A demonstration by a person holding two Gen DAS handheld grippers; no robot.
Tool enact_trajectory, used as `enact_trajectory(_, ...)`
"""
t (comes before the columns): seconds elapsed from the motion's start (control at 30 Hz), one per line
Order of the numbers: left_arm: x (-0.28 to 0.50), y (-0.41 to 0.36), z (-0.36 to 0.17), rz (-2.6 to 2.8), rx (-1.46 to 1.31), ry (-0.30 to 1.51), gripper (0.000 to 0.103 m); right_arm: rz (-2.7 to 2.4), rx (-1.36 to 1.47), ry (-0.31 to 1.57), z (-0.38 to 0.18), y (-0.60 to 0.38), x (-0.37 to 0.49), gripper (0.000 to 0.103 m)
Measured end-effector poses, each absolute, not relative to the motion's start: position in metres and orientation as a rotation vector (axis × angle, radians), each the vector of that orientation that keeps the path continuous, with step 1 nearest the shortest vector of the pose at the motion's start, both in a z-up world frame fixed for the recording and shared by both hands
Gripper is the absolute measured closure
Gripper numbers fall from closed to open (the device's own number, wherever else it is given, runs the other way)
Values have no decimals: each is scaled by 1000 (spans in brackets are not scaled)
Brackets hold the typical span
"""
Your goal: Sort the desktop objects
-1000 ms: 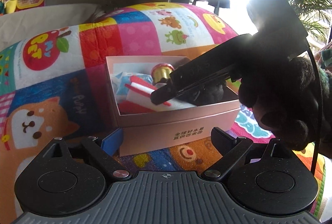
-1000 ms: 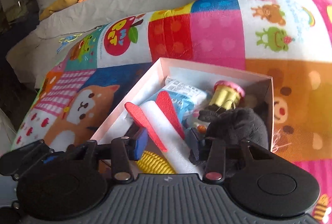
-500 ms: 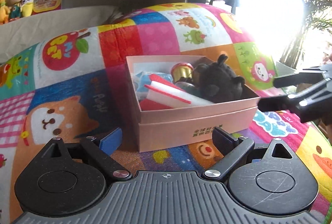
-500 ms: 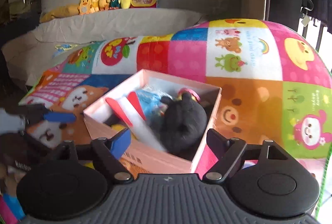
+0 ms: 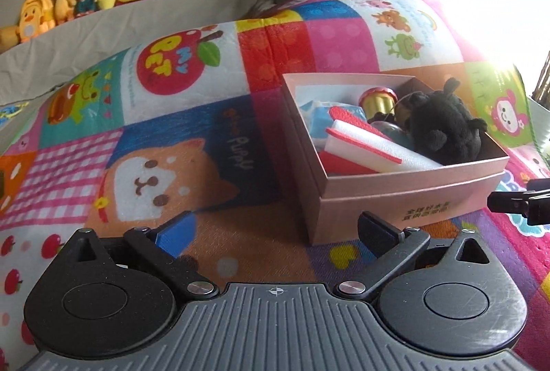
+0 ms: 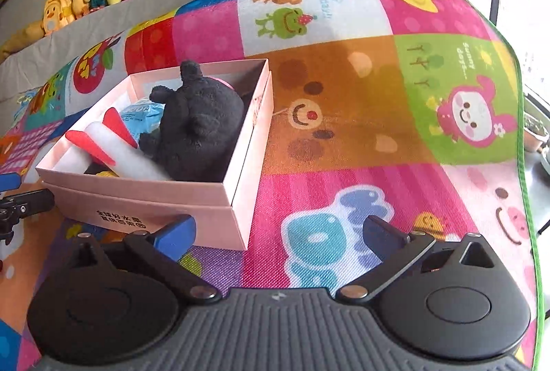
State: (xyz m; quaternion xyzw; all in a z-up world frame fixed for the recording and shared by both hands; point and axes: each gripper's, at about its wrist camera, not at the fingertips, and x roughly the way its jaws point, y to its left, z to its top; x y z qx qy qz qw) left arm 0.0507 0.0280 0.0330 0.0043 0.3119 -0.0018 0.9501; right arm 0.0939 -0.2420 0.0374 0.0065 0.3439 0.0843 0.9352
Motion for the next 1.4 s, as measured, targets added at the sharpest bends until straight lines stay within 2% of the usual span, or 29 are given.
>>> enact_trajectory(0.2, 18, 10, 18, -25, -27, 742, 0, 181, 123, 753, 21, -244, 54, 0)
enact_trajectory(0.4, 13, -15, 3, 13, 21, 714, 0, 164, -92, 737, 15, -214, 18, 0)
enact_trajectory(0.57, 36, -18, 1, 67, 3, 706, 0, 132, -49, 761, 15, -210, 36, 0)
enact_trajectory(0.73, 40, -21, 0, 82, 10, 694, 0, 128, -45, 700, 8, -202, 60, 0)
enact_trajectory(1.4, 40, -18, 0, 76, -5, 695, 0, 116, -37, 691, 7, -201, 59, 0)
